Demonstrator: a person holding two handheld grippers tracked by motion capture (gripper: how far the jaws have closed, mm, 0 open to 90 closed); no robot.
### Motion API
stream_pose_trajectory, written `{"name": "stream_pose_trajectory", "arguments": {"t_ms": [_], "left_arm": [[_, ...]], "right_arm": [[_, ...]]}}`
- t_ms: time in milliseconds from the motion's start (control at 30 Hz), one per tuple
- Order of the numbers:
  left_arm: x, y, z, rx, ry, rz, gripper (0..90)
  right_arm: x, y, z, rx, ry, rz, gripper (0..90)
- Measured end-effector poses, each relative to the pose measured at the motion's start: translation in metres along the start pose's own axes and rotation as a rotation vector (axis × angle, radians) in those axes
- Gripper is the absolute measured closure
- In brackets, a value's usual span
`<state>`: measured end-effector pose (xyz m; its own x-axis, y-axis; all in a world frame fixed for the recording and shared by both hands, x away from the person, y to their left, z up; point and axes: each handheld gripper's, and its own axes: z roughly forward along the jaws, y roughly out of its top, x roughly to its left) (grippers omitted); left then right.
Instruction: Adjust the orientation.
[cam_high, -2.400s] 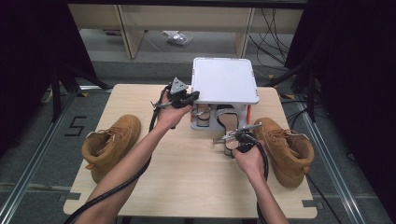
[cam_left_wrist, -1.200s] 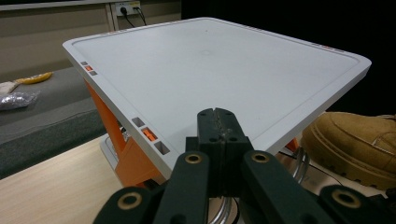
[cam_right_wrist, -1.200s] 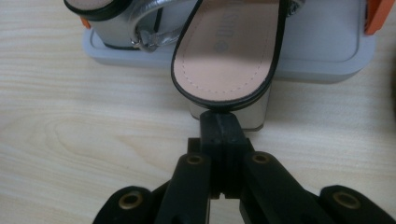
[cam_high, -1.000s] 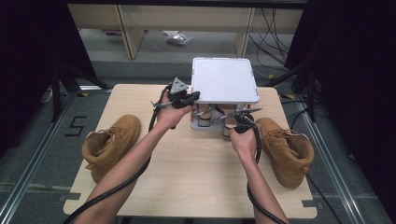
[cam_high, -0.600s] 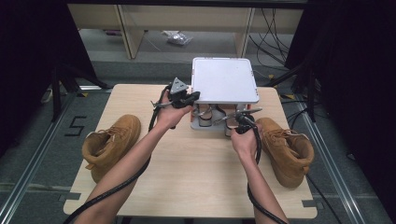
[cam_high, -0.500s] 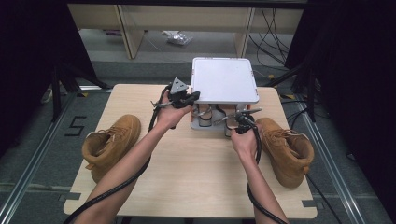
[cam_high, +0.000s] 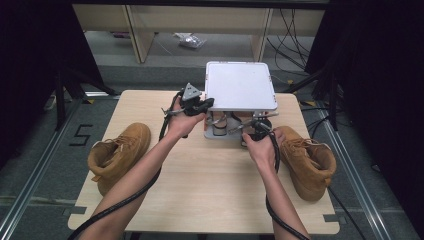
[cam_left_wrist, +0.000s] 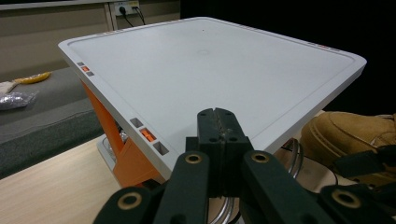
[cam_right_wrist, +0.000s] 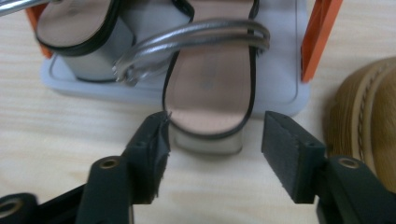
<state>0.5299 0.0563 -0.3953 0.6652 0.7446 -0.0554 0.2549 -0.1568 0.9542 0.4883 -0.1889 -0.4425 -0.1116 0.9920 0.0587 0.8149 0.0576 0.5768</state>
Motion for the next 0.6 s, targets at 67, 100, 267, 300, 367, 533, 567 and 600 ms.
{"name": "stream_pose_trajectory", "arguments": {"t_ms": [67,100,267,300,367,533,567,600], "left_arm": [[0.000,0.000,0.000,0.000,0.000,-0.001,90.0],[0.000,0.000,0.000,0.000,0.000,0.000,90.0],[0.000,0.000,0.000,0.002,-0.002,0.002,90.0],[0.000,0.000,0.000,0.002,-0.003,0.001,90.0],[0.000,0.000,0.000,0.002,-0.003,0.003,90.0],[0.001,0.000,0.000,0.002,-0.004,0.003,90.0],[0.001,0.000,0.000,0.003,-0.004,0.004,90.0],[0.001,0.000,0.000,0.003,-0.004,0.004,89.9]], "right_arm": [[0.000,0.002,0.006,0.010,0.036,0.019,38.9],[0.001,0.003,0.010,0.008,0.029,0.010,37.4],[0.004,0.008,0.024,0.015,-0.004,-0.028,36.4],[0.005,0.009,0.026,0.018,0.000,-0.023,36.8],[0.005,0.012,0.028,0.018,-0.015,-0.030,38.1],[0.013,0.012,0.026,0.041,-0.041,0.078,39.4],[0.011,0.012,0.027,0.028,-0.047,0.055,39.4],[0.010,0.012,0.027,0.021,-0.053,0.036,39.5]]}}
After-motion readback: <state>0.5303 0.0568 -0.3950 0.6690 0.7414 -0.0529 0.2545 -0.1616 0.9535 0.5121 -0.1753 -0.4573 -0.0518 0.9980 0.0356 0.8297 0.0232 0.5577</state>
